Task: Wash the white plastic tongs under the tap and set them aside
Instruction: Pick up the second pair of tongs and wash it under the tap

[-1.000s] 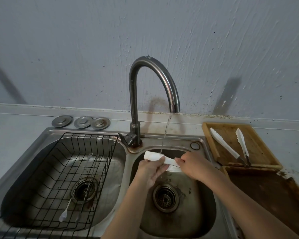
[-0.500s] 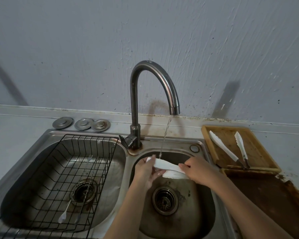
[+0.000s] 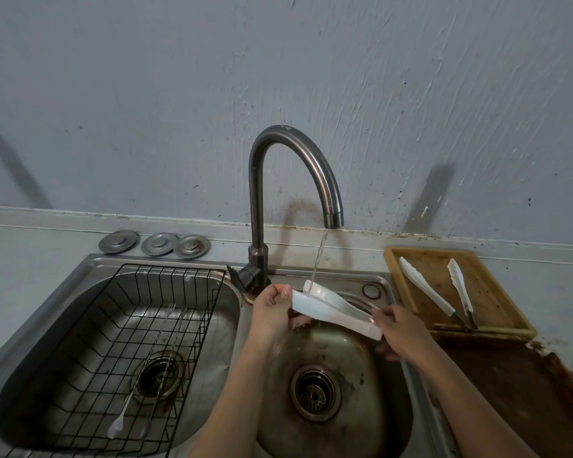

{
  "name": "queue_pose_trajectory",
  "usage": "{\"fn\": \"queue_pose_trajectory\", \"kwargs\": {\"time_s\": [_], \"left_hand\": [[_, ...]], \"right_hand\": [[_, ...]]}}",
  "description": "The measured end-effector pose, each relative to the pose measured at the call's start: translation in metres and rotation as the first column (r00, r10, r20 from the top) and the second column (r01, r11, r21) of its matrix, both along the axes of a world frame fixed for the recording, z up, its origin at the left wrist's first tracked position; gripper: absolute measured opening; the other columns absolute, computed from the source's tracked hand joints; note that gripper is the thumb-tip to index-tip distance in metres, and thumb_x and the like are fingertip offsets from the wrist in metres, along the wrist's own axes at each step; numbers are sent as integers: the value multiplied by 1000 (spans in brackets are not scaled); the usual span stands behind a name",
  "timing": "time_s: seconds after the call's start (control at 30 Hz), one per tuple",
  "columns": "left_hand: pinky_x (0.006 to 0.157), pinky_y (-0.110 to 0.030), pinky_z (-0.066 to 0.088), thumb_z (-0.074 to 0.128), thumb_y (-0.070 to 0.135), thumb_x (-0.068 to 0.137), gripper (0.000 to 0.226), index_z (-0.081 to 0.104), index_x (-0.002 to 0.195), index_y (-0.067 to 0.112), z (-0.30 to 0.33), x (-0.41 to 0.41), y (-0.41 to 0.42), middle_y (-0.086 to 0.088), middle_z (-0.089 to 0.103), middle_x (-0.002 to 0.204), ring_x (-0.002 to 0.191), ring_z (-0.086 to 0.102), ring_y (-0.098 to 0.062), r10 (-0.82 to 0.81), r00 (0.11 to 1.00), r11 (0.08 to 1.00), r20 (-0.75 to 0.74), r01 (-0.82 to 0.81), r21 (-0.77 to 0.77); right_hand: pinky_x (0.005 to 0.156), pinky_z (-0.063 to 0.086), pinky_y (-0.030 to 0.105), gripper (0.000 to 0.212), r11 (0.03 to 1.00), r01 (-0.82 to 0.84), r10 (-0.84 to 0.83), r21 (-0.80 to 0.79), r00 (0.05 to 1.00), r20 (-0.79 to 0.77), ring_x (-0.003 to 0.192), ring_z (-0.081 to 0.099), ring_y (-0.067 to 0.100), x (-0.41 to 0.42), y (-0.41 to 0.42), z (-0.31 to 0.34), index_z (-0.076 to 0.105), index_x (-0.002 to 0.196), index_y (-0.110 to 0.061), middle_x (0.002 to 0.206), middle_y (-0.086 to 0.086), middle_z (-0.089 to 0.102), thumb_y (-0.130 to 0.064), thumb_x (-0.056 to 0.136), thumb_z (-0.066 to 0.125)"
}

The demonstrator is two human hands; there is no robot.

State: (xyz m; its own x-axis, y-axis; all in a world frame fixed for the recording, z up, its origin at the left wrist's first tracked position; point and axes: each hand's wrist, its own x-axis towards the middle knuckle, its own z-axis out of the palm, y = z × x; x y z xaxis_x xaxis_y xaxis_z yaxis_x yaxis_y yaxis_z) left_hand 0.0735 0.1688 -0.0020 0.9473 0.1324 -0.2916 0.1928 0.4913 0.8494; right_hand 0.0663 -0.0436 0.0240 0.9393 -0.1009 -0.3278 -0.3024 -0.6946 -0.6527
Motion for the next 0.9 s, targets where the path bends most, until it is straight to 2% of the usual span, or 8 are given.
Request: {"fn": "queue_pose_trajectory", "kwargs": {"time_s": [0.07, 0.17, 0.27, 0.43, 0.53, 0.67, 0.73, 0.9], "left_hand": [[56, -31, 59, 52, 10, 92, 13, 59, 82, 6, -1, -1, -2, -15, 64, 85, 77, 67, -24, -22, 1000, 1000, 20, 22, 11], [61, -28, 60, 56, 0, 88, 8, 62, 91, 5, -5, -4, 0, -18, 67, 95, 86, 67, -26, -60, 998, 998, 18, 60, 23], [61, -19, 57, 58, -9, 83, 24, 63, 104, 2, -10, -6, 0, -10, 69, 82, 75, 66, -16, -87, 996, 996, -1, 87, 27], [75, -31, 58, 45, 9, 96, 20, 60, 110, 8, -12, -4, -4, -13, 71, 89, 89, 67, -25, -88, 993, 991, -79, 79, -113], [74, -32, 59, 44, -3, 93, 25, 57, 113, 5, -10, -3, -2, -16, 68, 102, 99, 65, -31, -54, 994, 998, -93, 53, -18], [52, -22, 57, 49, -18, 82, 40, 54, 109, 11, -3, -3, -2, -8, 71, 85, 65, 67, -17, 17, 1000, 981, -14, -14, 192], [57, -24, 59, 52, -17, 79, 38, 58, 107, 8, 0, -1, -2, -4, 72, 81, 67, 68, -16, 20, 999, 950, 25, -27, 311], [69, -33, 60, 54, -14, 76, 34, 69, 93, 10, 15, -1, 0, 6, 68, 57, 62, 66, -11, 11, 992, 883, 128, -70, 464]], "right_hand": [[53, 47, 25, 41, 1000, -25, 26, 7, 995, -100, 63, 61, 16, 0, -2, 2, 60, 100, -11, 80, 7, 65, -46, 95, 39], [67, 49, 33, 42, 998, -54, 52, -32, 997, -63, 69, 61, 21, 4, -6, 2, 63, 90, -11, 75, 7, 61, -47, 93, 41], [60, 46, 29, 32, 999, -22, 22, -46, 1000, 11, 63, 56, 16, 6, -8, 1, 57, 83, -15, 71, 3, 57, -44, 92, 47], [62, 48, 33, 30, 999, 50, -49, -12, 996, 79, 63, 57, 18, 4, -4, -5, 58, 87, -14, 73, 6, 60, -41, 92, 47], [57, 41, 24, 19, 998, 23, -30, 57, 992, 119, 66, 55, 13, -1, -2, -8, 59, 93, -14, 74, 1, 59, -32, 92, 53], [65, 44, 26, 10, 997, -67, 63, 27, 990, 122, 73, 56, 12, -6, 0, -10, 60, 91, -17, 81, 0, 61, -26, 91, 56], [73, 48, 33, 14, 993, -115, 115, -1, 992, 52, 78, 60, 18, -8, 2, -14, 60, 86, -18, 85, 4, 64, -30, 92, 54], [65, 44, 30, 28, 979, -203, 203, -2, 979, 4, 69, 55, 15, -13, 9, -24, 63, 81, -14, 78, 5, 64, -35, 93, 48]]}}
